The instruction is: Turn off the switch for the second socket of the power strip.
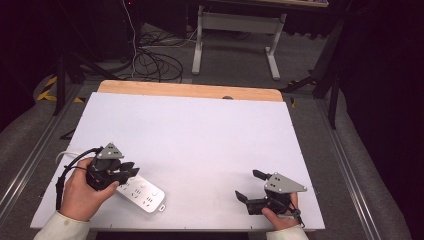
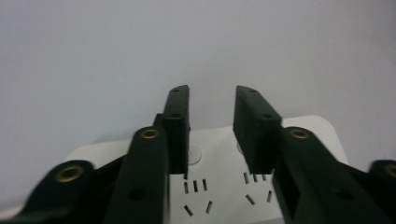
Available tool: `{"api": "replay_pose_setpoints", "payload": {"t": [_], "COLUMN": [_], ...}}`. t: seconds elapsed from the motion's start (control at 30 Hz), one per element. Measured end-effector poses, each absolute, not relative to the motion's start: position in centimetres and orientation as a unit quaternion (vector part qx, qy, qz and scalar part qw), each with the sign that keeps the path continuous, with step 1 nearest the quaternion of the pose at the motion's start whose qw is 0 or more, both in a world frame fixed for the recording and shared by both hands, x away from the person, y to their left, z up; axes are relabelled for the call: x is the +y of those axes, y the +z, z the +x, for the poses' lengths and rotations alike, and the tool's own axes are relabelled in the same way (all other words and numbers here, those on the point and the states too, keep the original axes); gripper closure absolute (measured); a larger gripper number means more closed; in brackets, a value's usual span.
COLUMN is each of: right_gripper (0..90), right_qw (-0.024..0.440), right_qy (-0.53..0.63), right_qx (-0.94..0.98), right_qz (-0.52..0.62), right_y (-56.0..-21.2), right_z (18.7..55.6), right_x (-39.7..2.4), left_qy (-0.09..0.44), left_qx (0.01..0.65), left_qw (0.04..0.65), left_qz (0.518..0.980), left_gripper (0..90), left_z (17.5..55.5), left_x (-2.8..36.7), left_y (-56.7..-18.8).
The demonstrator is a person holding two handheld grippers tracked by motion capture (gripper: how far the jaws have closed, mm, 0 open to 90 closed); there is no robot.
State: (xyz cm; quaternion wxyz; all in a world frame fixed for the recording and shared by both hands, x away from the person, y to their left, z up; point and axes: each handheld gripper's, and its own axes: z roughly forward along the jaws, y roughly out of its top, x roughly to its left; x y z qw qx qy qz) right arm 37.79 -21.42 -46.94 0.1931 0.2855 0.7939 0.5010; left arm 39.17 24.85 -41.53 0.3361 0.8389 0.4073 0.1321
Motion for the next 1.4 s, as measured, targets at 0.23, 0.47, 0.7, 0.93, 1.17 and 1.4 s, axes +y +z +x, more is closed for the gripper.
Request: {"api": "replay_pose_setpoints", "payload": {"t": [0.23,0.47,0.7,0.93,1.17,1.4], "right_gripper": [10.2,10.1,10.2,10.1,10.1,10.1], "right_qw": [0.193,0.192,0.194,0.194,0.193,0.193], "right_qy": [0.502,0.502,0.502,0.503,0.504,0.504], "right_qx": [0.793,0.793,0.793,0.793,0.792,0.793], "right_qz": [0.286,0.286,0.285,0.285,0.285,0.284], "right_y": [-47.0,-47.0,-46.9,-46.9,-46.9,-46.9], "right_z": [37.8,37.8,37.7,37.7,37.7,37.6], "right_x": [-21.5,-21.5,-21.5,-21.6,-21.6,-21.6], "left_qy": [0.182,0.184,0.18,0.204,0.223,0.22], "left_qx": [0.378,0.379,0.373,0.354,0.34,0.316], "left_qw": [0.372,0.382,0.39,0.439,0.456,0.486], "left_qz": [0.828,0.823,0.822,0.8,0.792,0.785], "left_gripper": [46.2,32.5,18.8,13.3,12.5,11.8], "left_z": [38.5,38.3,38.2,37.3,36.3,35.5], "left_x": [24.8,25.2,25.3,26.7,28.0,29.7], "left_y": [-41.5,-41.1,-41.0,-41.1,-41.5,-42.4]}}
